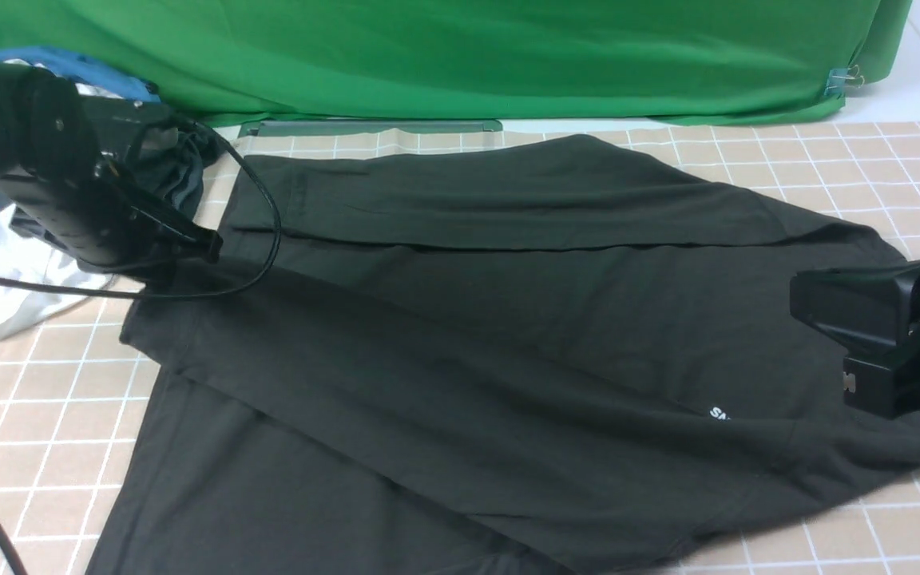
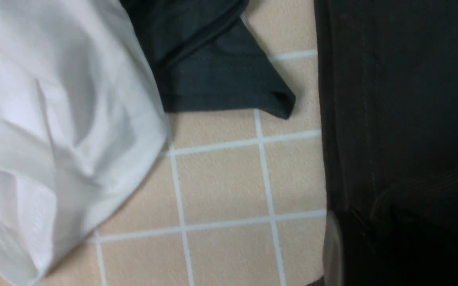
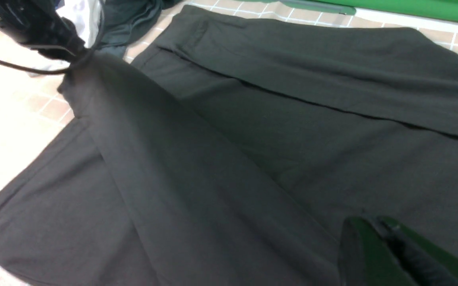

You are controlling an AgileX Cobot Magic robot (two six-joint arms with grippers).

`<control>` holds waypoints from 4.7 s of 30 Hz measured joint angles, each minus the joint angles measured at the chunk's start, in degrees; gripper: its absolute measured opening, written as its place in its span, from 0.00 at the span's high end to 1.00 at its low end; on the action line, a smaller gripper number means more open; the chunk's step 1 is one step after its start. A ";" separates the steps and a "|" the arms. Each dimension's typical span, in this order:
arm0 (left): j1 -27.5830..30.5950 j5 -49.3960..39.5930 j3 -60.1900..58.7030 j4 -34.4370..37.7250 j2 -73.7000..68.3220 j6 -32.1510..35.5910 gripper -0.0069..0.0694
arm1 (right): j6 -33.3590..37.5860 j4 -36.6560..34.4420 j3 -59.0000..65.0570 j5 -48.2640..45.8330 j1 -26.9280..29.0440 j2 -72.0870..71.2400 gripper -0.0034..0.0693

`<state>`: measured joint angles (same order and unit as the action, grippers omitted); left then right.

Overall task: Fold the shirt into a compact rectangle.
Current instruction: 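Fold the left side of the black T-shirt inward over its body, then grab the top left corner of the dark shirt with the left gripper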

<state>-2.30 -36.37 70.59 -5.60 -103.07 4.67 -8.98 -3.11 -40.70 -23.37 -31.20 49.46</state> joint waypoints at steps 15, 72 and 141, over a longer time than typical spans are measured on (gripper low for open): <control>-8.97 -15.04 -0.73 15.92 14.48 4.34 0.84 | 0.82 4.60 -8.41 -23.00 9.95 12.32 0.91; -48.73 14.84 -14.47 30.64 -1.16 8.00 0.38 | 25.57 -13.28 -13.68 -29.23 24.46 22.44 0.88; -0.63 -9.66 30.69 14.67 -23.69 -10.81 0.33 | 25.57 -13.46 -13.68 -27.24 24.46 22.51 0.77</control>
<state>-2.93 -46.03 101.27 9.07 -126.76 -6.14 16.59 -16.56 -54.38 -50.62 -6.74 71.98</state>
